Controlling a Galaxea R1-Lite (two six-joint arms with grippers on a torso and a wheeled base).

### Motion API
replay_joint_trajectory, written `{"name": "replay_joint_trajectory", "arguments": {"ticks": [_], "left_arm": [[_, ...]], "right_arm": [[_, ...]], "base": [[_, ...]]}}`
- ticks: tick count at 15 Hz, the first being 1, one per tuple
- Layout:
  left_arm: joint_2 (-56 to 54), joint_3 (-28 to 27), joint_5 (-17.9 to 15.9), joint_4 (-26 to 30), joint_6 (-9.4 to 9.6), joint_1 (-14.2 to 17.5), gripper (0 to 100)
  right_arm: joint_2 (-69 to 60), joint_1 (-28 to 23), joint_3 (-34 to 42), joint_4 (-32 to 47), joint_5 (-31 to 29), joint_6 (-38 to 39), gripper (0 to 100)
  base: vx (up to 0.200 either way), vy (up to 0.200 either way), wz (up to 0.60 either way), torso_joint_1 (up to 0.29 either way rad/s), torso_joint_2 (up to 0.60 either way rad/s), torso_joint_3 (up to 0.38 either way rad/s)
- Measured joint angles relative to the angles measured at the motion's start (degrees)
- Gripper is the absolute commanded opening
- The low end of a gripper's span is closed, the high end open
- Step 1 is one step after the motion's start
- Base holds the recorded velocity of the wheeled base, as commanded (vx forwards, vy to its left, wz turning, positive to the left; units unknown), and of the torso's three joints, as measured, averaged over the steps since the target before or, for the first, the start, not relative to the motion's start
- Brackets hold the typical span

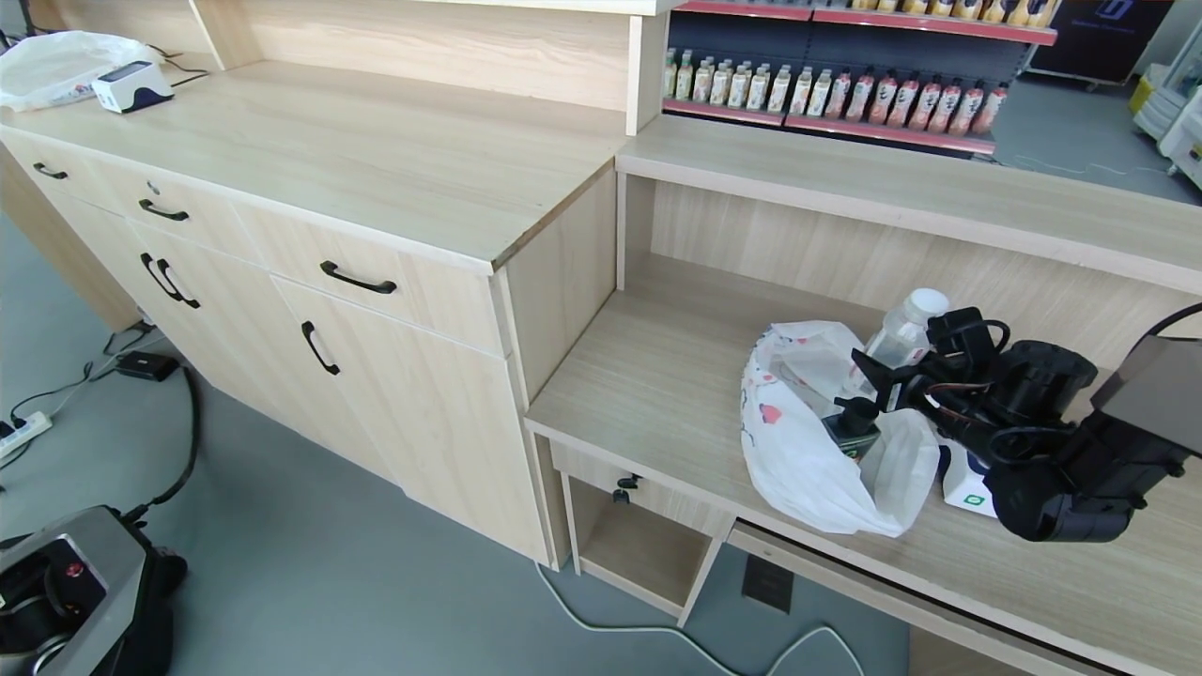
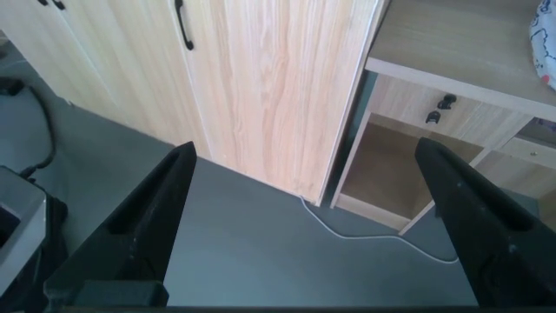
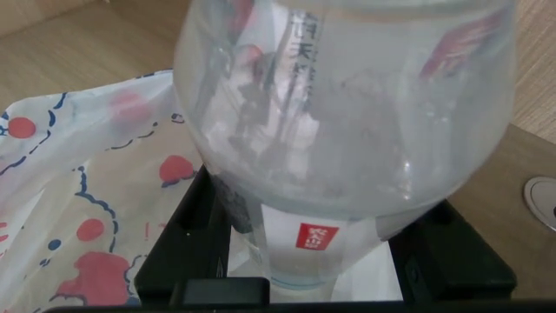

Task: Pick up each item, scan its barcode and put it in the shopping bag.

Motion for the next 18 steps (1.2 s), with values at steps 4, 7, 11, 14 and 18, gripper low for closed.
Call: {"name": "replay_joint_trajectory", "arguments": {"ticks": [4,7,11,14,18], "left_arm": [[0.00,0.00,0.01,0.00,0.00,0.00,100],[0.00,0.00,0.00,0.00,-0.02,0.00,100],[0.00,0.00,0.00,0.00,-0.02,0.00,100],[0.00,0.00,0.01,0.00,-0.02,0.00,100],[0.00,0.00,0.01,0.00,0.00,0.00,100]], "right_arm": [[0.22,-0.78,0.06,0.16,0.18,-0.22,0],[1.18,-0.94,0.17,0.00,0.18,-0.41,0],[2.60,-0.69,-0.24,0.09,0.16,-1.12,0],[3.91,-0.54,-0.33,-0.22,0.24,-2.13,0],[4.85,-0.56,-0.69,-0.09,0.30,-2.44,100]], "base": [[0.000,0.000,0.00,0.000,0.00,0.000],[0.000,0.000,0.00,0.000,0.00,0.000],[0.000,0.000,0.00,0.000,0.00,0.000],[0.000,0.000,0.00,0.000,0.00,0.000],[0.000,0.000,0.00,0.000,0.00,0.000]]}}
